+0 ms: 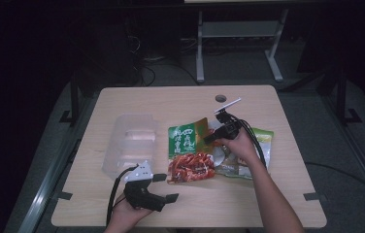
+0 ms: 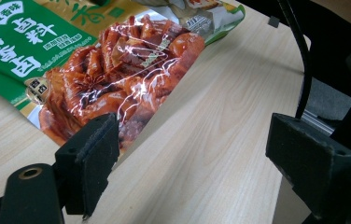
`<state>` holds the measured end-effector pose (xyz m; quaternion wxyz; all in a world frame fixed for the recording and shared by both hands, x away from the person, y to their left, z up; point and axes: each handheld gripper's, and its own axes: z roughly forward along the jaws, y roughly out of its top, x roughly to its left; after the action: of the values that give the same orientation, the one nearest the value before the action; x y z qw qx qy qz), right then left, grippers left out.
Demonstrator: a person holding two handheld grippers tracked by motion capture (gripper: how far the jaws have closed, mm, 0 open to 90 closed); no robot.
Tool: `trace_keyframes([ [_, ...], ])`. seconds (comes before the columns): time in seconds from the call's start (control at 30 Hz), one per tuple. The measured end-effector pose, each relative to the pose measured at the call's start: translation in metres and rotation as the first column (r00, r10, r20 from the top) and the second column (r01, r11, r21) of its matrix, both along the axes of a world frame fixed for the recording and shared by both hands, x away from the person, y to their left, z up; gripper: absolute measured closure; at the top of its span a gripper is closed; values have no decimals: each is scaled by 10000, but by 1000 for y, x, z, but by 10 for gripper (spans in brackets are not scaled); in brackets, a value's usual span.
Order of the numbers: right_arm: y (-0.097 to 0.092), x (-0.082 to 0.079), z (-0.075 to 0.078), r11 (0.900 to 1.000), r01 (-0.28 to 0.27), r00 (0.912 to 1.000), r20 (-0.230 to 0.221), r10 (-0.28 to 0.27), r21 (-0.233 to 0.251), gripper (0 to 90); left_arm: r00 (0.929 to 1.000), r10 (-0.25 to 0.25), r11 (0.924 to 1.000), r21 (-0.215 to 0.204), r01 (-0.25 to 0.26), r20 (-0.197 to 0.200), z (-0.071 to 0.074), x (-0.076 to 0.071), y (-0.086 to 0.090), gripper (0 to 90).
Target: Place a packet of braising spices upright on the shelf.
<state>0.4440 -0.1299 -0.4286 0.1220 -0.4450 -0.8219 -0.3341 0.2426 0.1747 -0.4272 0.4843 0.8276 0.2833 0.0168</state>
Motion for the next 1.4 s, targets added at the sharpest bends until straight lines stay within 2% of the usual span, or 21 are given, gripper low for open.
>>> trace_keyframes([
  [0.07,-1,-3,3,9998,-106,9998,170,103,189,899,10000,79,10000,7,-79,33,0,1,0,172],
  [0.2,-2,-11,9,9996,-254,9982,550,246,141,900,9998,177,9998,-81,-177,5,1,1,-1,172],
  [0.3,-7,-24,21,9987,-353,9920,1223,306,364,900,9998,168,9998,-51,-168,60,2,4,-4,172],
  [0.33,-7,-24,21,9987,-353,9920,1223,306,364,900,9998,168,9998,-51,-168,60,2,4,-4,172],
  [0.37,-12,-32,28,9974,-380,9866,1607,279,606,900,9997,260,9995,-179,-261,-45,3,4,-8,172],
  [0.5,-20,-47,43,9959,-471,9768,2121,299,766,900,9997,258,9994,-228,-258,-5,6,8,-18,172],
  [0.63,-30,-65,61,9939,-588,9566,2899,295,929,900,9993,370,9992,-175,-369,58,6,15,-29,172],
  [0.67,-30,-65,61,9939,-588,9566,2899,295,929,900,9993,370,9992,-175,-369,58,6,15,-29,172],
  [0.7,-35,-75,71,9934,-671,9441,3281,330,933,900,9984,557,9983,-177,-557,18,5,21,-35,172],
  [0.77,-37,-78,73,9933,-677,9397,3404,317,942,900,9979,641,9978,-153,-640,41,3,25,-38,172],
  [0.8,-42,-87,77,9923,-742,9300,3662,327,996,900,9956,935,9955,-163,-936,-88,0,33,-43,172],
  [0.83,-44,-89,76,9916,-792,9255,3772,352,1019,900,9945,1047,9944,-135,-1048,-100,-2,38,-46,172],
  [0.93,-49,-95,75,9904,-768,9205,3899,262,1147,900,9912,1266,9918,-135,-1272,-387,-7,48,-51,172],
  [0.97,-55,-99,70,9886,-797,9155,4018,219,1277,900,9868,1540,9879,-74,-1546,-509,-11,56,-57,172],
  [1.03,-59,-100,68,9901,-726,9181,3959,192,1204,900,9799,1905,9816,-28,-1910,-586,-15,62,-60,173],
  [1.07,-62,-101,67,9901,-698,9196,3924,165,1218,900,9799,1905,9816,-28,-1910,-586,-15,62,-60,178],
  [1.13,-67,-102,64,9885,-684,9198,3922,103,1345,900,9705,2156,9750,-318,-2201,-1082,-20,73,-61,188],
  [1.27,-71,-102,60,9855,-753,9196,3927,97,1519,900,9647,1900,9774,-581,-2035,-1826,-25,89,-67,226],
  [1.33,-71,-103,61,9841,-782,9204,3909,98,1594,900,9647,1747,9783,-765,-1928,-1972,-25,92,-68,296],
  [1.37,-71,-104,61,9825,-881,9153,4026,148,1641,900,9636,1546,9773,-1091,-1814,-2180,-26,97,-69,348],
  [1.4,-70,-104,61,9821,-887,9155,4021,146,1663,900,9636,1418,9752,-1352,-1753,-2268,-27,99,-69,419],
])
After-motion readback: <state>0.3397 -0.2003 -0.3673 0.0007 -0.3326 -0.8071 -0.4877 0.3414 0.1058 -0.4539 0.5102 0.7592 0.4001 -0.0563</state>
